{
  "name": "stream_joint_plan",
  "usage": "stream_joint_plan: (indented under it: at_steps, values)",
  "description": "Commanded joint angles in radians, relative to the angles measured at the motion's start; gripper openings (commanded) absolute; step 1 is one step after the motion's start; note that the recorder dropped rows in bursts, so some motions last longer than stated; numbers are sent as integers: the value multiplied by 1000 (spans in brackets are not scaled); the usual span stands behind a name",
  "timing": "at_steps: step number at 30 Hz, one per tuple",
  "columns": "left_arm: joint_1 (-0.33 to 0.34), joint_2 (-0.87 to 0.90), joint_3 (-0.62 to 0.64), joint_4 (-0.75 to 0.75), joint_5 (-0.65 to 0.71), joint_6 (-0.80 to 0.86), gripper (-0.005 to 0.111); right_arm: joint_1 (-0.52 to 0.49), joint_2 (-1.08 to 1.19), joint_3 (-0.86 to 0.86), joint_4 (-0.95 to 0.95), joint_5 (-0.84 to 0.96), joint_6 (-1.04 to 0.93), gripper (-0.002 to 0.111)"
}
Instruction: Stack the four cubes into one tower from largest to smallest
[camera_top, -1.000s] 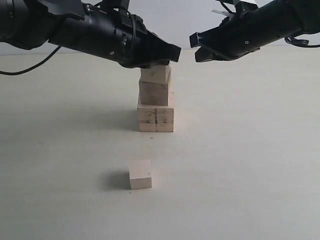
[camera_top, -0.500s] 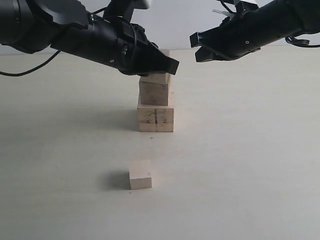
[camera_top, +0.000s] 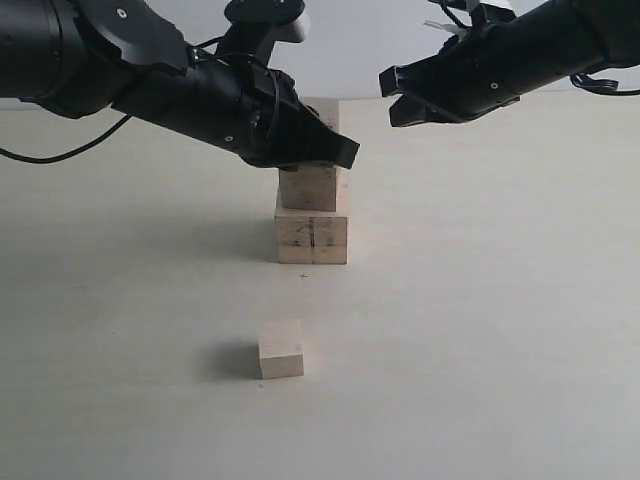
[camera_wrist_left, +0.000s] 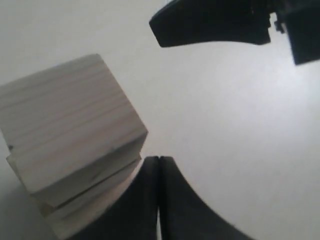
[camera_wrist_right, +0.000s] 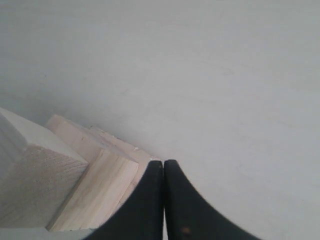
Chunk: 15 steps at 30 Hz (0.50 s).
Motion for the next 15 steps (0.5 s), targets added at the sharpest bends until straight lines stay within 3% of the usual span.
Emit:
stream_joint_plan:
  at_steps: [1,9,15]
  values:
    - [1,-4,0,58,44,2,0,-1,-10,-2,-7,4,2,0]
    - [1,-4,0,75,-55,2,0,-1,-10,-2,-3,12,2,0]
    - [1,-4,0,75,-46,2,0,-1,-10,-2,-3,27,2,0]
